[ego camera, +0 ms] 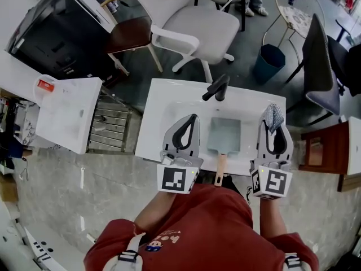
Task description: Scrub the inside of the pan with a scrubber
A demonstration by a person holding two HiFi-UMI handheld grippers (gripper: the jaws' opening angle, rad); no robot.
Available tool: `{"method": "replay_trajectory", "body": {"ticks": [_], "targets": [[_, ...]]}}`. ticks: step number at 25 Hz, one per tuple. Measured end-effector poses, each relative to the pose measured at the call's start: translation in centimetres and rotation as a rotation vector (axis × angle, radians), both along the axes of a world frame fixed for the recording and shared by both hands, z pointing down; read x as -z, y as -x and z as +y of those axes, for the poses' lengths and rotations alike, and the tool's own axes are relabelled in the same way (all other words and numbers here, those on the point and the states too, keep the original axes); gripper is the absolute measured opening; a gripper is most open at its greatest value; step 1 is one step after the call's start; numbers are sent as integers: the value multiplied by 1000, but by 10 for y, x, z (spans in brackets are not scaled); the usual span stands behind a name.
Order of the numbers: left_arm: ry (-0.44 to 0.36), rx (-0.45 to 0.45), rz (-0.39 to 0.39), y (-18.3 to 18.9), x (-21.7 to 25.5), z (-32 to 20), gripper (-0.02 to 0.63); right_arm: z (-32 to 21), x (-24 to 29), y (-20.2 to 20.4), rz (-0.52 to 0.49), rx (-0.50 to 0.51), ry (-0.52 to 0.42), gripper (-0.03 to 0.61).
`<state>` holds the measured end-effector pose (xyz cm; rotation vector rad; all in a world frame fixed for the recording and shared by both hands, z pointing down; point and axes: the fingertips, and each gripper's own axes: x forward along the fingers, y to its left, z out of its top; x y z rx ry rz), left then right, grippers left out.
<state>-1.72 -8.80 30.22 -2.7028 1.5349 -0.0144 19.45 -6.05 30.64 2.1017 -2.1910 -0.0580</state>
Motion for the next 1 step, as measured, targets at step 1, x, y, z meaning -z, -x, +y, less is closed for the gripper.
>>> {"method": "replay_trajectory", "body": {"ticks": [1], "targets": [[7, 0, 1, 0, 0, 0, 14, 0, 1, 0, 1, 0, 0, 160]]}}
